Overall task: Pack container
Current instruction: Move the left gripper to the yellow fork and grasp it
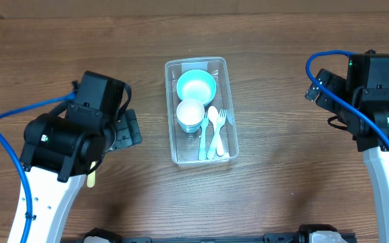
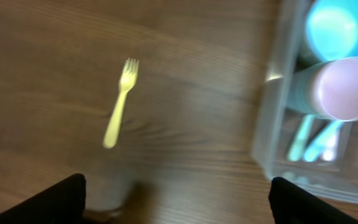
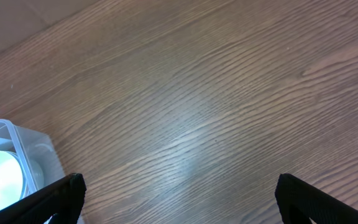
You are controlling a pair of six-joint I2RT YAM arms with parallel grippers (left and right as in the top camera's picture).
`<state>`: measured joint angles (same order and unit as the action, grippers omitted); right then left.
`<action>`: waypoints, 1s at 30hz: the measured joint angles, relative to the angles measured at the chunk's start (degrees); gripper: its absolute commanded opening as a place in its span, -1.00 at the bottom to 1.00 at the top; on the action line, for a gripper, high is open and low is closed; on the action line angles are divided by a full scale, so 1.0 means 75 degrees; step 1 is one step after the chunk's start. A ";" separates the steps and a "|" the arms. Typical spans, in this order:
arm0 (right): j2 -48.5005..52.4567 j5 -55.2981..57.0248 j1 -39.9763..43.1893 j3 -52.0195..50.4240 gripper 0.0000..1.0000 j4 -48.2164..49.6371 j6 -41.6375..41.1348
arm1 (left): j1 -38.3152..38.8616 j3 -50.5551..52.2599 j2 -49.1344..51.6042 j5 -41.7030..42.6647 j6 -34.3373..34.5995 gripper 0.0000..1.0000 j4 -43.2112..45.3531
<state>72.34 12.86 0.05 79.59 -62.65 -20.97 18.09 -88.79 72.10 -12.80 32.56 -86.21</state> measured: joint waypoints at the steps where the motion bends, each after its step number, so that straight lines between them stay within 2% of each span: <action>1: 0.0000 -0.0003 0.0000 0.0000 1.00 0.0003 0.0003 | -0.0187 0.0297 -0.0017 -0.0067 0.0154 1.00 0.0006; 7: 0.0000 0.0000 0.0003 0.0000 1.00 0.0003 0.0003 | -0.1664 0.2911 -0.0070 0.0149 0.0207 1.00 0.1078; 18: 0.0000 0.0003 0.0003 0.0000 1.00 0.0003 0.0000 | -0.4704 0.4552 -0.0070 0.0297 -0.0213 1.00 0.2565; 23: 0.0000 0.0000 0.0003 0.0000 1.00 0.0000 0.0003 | -0.5228 0.5531 -0.0070 0.0242 -0.0227 0.92 0.4077; 26: 0.0000 -0.0003 0.0003 0.0000 1.00 -0.0006 0.0006 | -0.5228 0.6132 0.0052 0.0052 -0.0213 1.00 0.4887; 30: 0.0000 0.0000 0.0003 0.0000 1.00 -0.0003 0.0000 | -0.5592 0.6502 0.0909 -0.0425 -0.0131 1.00 0.5106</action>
<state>72.34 12.86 0.08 79.59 -62.67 -20.97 -23.86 -40.03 78.91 -15.99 31.57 -47.92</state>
